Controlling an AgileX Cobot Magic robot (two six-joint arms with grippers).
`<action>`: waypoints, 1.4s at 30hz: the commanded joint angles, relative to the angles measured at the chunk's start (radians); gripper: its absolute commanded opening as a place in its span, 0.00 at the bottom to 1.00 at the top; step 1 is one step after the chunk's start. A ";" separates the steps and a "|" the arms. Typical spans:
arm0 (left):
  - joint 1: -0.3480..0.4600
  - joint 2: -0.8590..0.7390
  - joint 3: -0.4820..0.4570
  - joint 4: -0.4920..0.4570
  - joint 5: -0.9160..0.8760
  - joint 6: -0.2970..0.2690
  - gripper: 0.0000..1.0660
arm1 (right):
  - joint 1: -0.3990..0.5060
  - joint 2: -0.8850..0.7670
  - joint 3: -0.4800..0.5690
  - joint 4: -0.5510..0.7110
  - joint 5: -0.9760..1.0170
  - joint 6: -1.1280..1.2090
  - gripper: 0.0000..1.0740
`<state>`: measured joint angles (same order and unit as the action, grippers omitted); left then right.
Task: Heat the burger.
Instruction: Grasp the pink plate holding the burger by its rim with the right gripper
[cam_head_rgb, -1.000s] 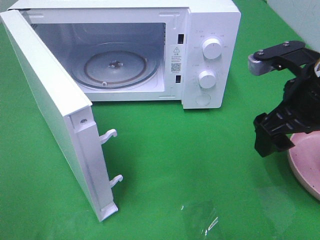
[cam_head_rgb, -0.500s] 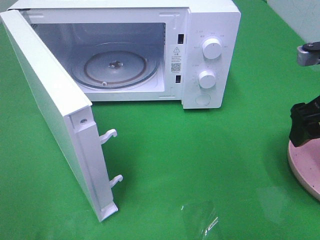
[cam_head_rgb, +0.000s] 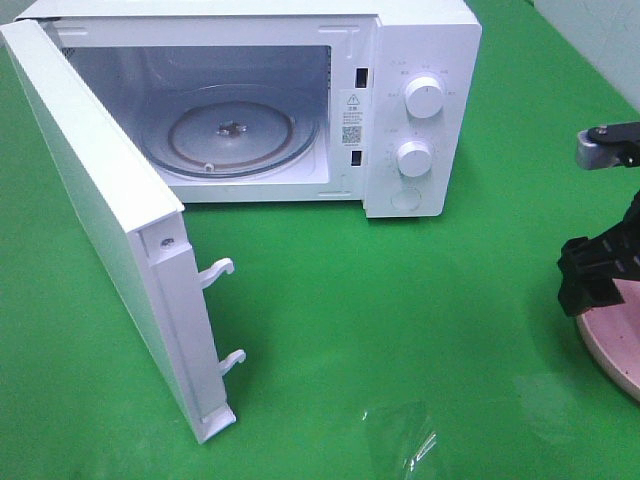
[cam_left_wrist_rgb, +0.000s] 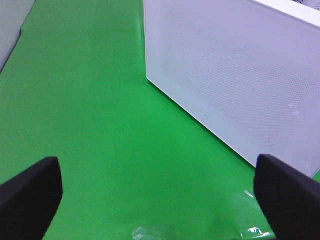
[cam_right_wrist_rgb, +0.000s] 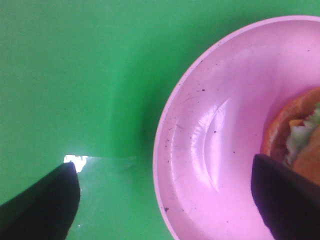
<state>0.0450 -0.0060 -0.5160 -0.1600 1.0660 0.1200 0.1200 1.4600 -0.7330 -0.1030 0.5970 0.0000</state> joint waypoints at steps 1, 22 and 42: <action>-0.006 -0.016 -0.001 -0.001 0.000 0.000 0.90 | -0.005 0.093 0.007 0.000 -0.057 0.009 0.80; -0.006 -0.016 -0.001 -0.001 0.000 0.000 0.90 | -0.062 0.317 0.002 0.003 -0.194 0.040 0.75; -0.006 -0.016 -0.001 -0.001 0.000 0.000 0.90 | -0.062 0.338 0.002 0.002 -0.168 0.092 0.08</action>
<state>0.0450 -0.0060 -0.5160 -0.1600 1.0660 0.1200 0.0640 1.7800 -0.7380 -0.0890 0.4110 0.0830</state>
